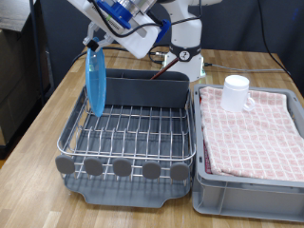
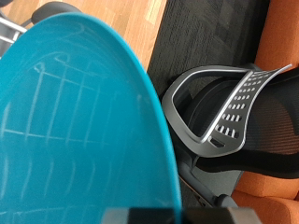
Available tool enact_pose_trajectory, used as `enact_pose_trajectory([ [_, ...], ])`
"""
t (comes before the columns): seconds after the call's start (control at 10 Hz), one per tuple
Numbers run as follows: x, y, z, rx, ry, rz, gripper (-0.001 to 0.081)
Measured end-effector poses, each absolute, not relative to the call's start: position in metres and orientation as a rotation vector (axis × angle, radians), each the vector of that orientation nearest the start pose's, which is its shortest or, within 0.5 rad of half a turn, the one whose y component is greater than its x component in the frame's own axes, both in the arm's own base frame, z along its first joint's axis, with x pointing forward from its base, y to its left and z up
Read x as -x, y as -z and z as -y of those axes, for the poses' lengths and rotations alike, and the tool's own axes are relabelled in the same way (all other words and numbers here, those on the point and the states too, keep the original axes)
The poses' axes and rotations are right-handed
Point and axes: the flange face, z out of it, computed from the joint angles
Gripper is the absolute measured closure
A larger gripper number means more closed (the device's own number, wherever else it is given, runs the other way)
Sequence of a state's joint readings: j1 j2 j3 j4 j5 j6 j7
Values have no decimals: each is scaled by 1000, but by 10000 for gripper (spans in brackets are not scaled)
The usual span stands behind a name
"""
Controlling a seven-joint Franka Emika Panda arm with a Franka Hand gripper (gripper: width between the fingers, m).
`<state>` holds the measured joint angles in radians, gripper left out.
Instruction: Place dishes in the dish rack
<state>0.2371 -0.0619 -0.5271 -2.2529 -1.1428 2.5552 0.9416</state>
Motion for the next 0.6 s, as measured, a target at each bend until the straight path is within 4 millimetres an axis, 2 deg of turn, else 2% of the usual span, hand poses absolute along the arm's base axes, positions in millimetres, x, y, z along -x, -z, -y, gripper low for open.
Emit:
enact_pose_trajectory([
  [0.6,-518,-402,157,-2428,-753,352,787],
])
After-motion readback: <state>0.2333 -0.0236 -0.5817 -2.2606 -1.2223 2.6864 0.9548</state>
